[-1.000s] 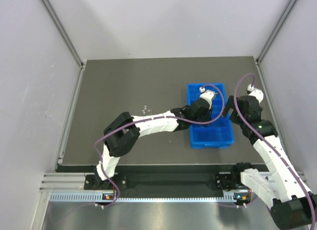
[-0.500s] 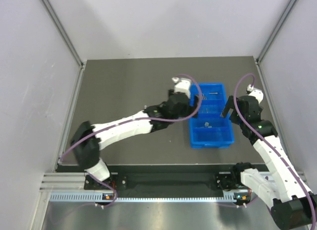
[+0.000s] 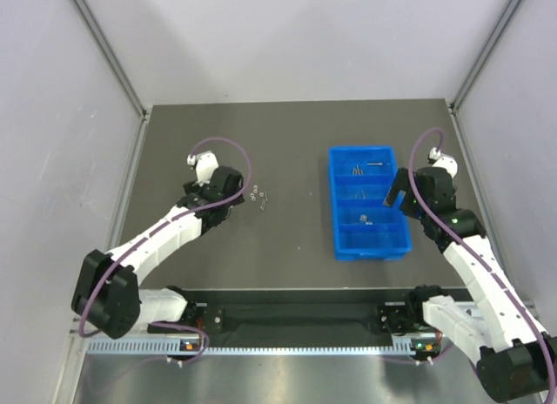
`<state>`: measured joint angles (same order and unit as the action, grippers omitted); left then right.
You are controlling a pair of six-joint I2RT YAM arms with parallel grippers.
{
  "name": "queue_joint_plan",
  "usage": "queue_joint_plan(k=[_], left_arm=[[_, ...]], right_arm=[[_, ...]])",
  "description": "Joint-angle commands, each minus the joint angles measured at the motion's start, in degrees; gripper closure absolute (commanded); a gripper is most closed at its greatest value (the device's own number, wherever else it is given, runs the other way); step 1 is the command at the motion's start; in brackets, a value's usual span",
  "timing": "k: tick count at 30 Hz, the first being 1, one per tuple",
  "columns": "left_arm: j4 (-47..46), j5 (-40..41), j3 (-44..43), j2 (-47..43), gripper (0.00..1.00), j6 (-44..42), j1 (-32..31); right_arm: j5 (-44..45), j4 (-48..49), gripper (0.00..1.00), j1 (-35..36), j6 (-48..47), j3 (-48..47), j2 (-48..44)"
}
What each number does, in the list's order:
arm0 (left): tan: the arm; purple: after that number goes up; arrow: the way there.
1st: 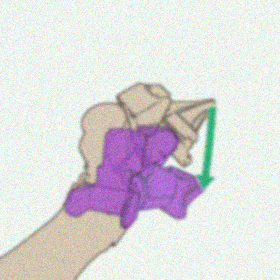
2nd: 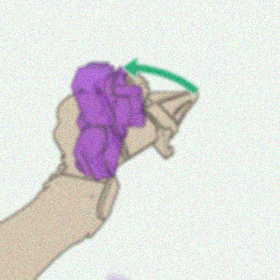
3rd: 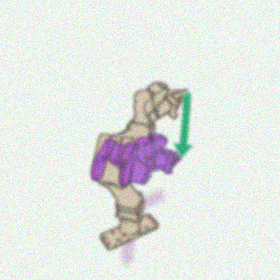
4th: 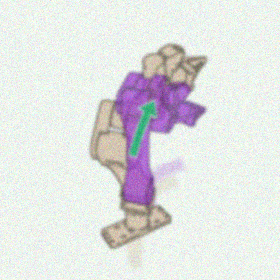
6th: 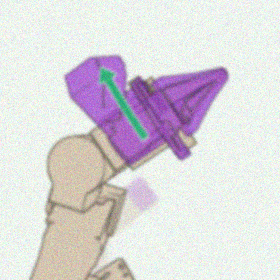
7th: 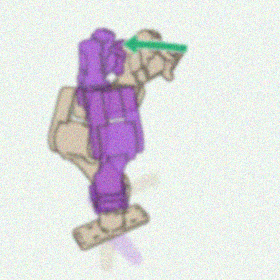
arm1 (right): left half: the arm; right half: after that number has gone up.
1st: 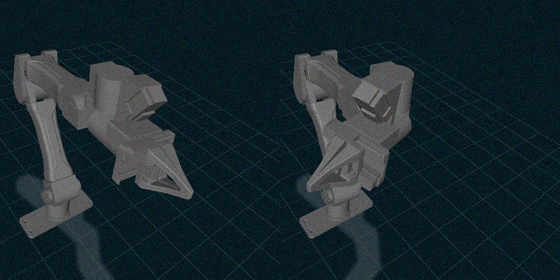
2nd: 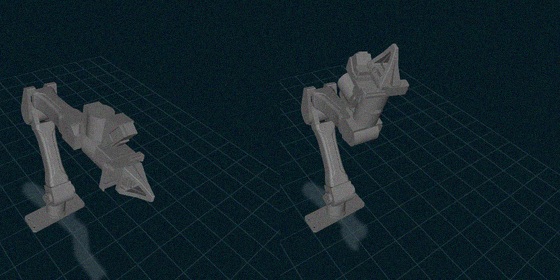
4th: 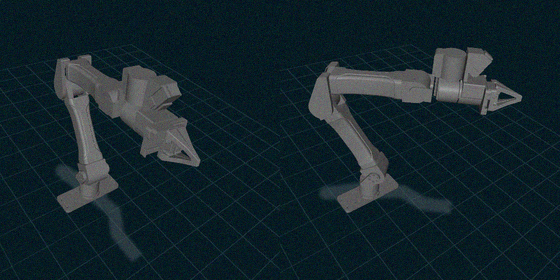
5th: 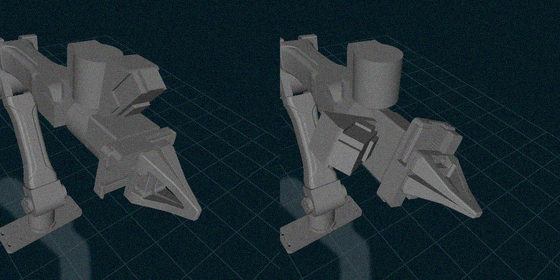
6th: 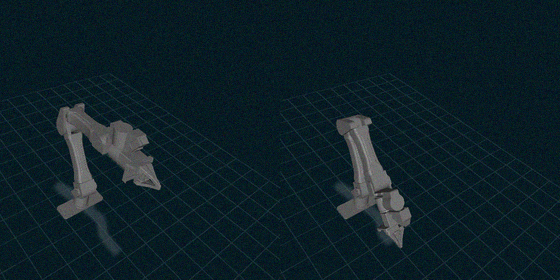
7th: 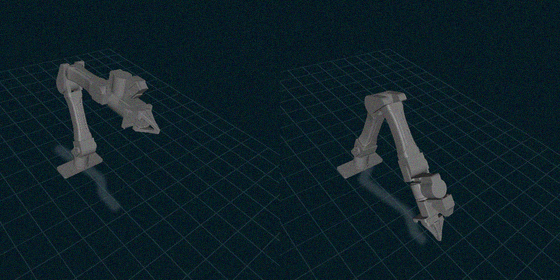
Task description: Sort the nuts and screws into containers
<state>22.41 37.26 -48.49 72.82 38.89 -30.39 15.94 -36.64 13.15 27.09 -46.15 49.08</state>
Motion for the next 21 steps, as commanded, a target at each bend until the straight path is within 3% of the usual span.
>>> queue_joint_plan(k=[1, 6, 13, 21], left_arm=[[-1.4, -2.7, 3.6, -2.2, 0.09, -2.1, 4.9], [-6.8, -6.0, 7.0, 2.1, 0.14, -0.9, 8.8], [-10.8, -10.7, 3.9, 12.4, 0.22, -5.3, 9.8], [-13.2, -12.6, 2.9, 15.3, 0.31, -6.6, 11.9]], right_arm=[[-0.9, 2.8, 0.0, 0.9, -0.3, -1.0, 0.2], [-1.6, 3.3, 0.0, 0.9, -0.4, -0.7, 0.8], [-0.9, 3.0, 0.0, 1.0, -0.8, -1.0, 1.1], [-0.4, 2.9, 0.0, 1.0, -1.0, -1.0, 1.3]])
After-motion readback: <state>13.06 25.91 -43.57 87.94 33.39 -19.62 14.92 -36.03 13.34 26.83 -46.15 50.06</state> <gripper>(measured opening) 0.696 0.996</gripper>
